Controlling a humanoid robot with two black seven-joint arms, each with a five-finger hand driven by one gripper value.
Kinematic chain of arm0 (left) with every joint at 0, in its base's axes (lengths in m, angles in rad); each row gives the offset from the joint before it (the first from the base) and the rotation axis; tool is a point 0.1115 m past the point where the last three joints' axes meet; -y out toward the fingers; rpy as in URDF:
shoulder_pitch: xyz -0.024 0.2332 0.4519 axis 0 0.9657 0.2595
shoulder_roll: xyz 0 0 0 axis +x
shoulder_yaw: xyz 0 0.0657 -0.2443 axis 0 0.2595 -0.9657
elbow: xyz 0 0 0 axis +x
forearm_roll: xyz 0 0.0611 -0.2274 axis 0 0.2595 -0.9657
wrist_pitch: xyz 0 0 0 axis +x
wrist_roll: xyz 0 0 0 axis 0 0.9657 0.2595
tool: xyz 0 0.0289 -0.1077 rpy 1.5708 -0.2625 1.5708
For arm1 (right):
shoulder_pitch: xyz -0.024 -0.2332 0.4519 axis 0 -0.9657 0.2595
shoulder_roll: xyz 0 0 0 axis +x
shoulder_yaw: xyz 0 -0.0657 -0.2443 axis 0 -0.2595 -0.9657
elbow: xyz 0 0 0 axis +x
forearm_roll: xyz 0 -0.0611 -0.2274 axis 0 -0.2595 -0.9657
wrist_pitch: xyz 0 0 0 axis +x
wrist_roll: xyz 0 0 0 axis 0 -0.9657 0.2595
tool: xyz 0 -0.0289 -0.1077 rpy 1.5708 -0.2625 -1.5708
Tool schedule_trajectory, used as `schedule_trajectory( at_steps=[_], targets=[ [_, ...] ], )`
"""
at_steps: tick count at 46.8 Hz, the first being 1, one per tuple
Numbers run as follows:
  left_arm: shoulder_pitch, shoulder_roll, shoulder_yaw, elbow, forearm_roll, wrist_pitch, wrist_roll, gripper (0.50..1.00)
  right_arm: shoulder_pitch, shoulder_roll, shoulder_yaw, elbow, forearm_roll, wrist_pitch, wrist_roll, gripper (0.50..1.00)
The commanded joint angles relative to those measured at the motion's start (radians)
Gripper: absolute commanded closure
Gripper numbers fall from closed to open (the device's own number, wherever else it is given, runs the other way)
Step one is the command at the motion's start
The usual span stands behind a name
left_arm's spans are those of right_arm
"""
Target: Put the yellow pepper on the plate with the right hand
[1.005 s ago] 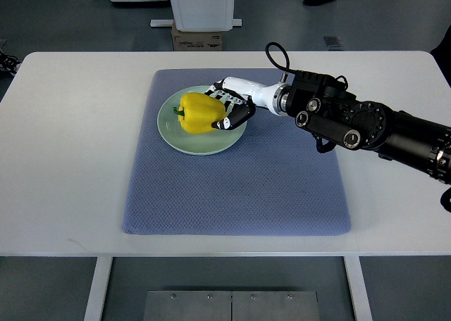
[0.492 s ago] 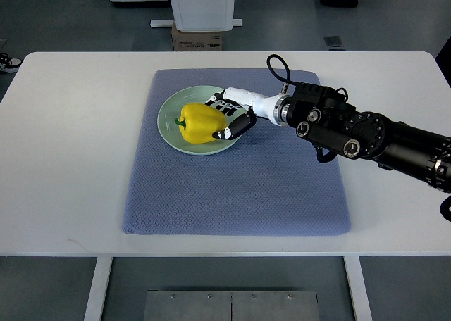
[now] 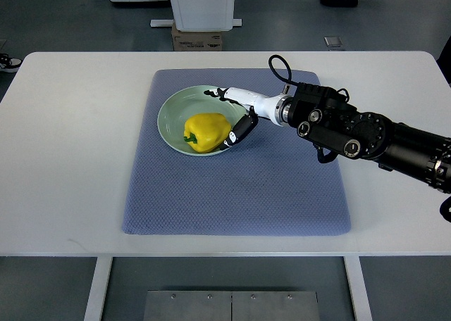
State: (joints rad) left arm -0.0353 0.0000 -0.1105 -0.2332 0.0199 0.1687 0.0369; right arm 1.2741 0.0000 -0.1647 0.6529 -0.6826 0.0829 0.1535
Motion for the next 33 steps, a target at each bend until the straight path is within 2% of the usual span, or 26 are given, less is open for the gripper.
schedule_trajectory(
  at_steps=[1,21,33],
  targets=[
    [0.0,0.0,0.0,0.0,0.0,0.0,0.0,0.5,0.005,0.0,0.002,-0.001,0.002,0.0,-0.002,0.502],
    [0.0,0.0,0.0,0.0,0.0,0.0,0.0,0.5,0.013,0.0,0.151,-0.001,0.103,0.011,-0.006,0.5],
    [0.0,0.0,0.0,0.0,0.0,0.0,0.0,0.5,0.002,-0.071,0.211,-0.01,0.224,-0.002,-0.002,0.5]
  ],
)
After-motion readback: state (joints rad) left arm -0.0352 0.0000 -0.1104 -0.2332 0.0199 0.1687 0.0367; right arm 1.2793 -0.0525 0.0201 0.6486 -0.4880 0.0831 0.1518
